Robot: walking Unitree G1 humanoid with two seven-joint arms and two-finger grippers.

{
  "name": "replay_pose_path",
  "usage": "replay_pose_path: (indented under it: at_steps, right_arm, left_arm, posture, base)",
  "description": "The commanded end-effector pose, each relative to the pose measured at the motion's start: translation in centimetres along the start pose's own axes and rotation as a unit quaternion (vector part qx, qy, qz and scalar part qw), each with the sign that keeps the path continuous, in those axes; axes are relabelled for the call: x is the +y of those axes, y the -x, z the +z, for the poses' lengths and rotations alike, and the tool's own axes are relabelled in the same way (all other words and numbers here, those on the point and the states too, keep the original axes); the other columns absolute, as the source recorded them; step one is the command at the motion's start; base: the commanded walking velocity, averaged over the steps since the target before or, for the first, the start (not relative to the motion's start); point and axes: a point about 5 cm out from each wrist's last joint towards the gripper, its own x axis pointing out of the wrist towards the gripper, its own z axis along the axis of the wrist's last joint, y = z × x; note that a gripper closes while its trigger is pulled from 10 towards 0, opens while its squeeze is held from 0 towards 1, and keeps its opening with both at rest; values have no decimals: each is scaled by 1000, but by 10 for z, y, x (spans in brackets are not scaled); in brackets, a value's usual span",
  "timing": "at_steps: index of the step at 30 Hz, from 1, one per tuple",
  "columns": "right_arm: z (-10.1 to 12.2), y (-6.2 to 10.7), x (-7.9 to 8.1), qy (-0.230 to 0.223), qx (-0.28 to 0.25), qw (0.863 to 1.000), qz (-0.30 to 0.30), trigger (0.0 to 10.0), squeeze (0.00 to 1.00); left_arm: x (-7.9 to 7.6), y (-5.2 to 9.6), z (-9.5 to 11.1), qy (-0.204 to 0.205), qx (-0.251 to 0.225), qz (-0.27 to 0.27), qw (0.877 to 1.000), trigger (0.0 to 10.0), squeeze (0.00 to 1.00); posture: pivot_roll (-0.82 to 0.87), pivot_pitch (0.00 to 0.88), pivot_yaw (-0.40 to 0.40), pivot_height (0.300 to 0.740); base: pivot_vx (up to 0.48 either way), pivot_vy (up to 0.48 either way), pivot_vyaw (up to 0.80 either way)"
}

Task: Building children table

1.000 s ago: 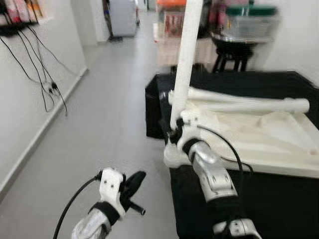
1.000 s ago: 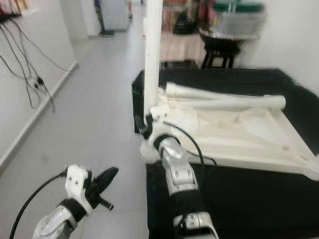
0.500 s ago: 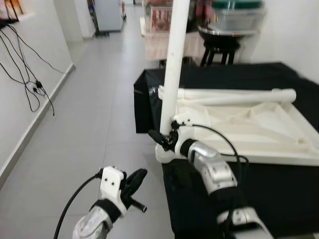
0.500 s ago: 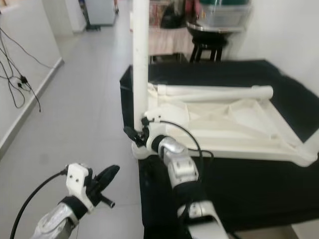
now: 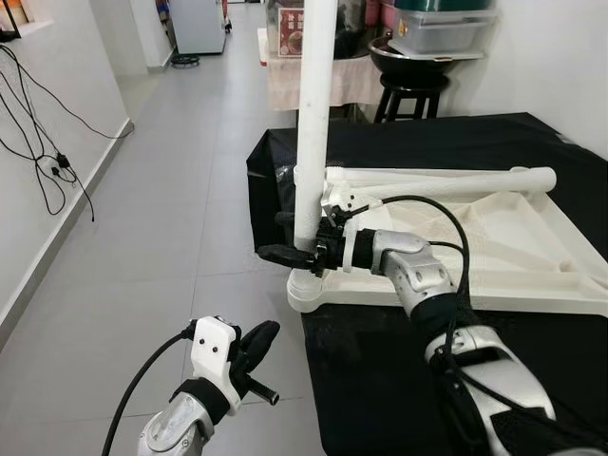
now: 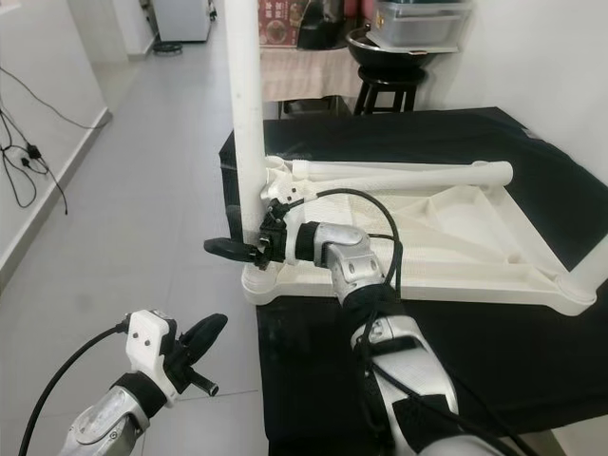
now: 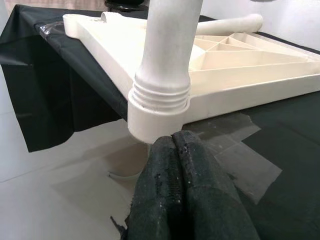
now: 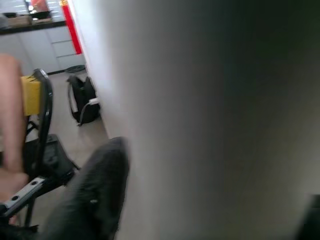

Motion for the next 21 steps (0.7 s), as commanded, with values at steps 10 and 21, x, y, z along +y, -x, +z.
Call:
replay_pose_path:
  at_steps: [10,21]
  right_arm:
    - [-10,-4,-2,-15,5,1000,-26,0,0]
    - [-75,20,26,-87,31,914,-396,0,0]
  left_arm:
    - [-1,1,-3,-2,4,6,1000,10000,0]
    - [-3,6,-1,-47,21,6,999,10000,0]
  posture:
    - [53,0,-49,740]
    - [15,0,-27,740]
  base:
    - [0,0,0]
    - [0,0,0]
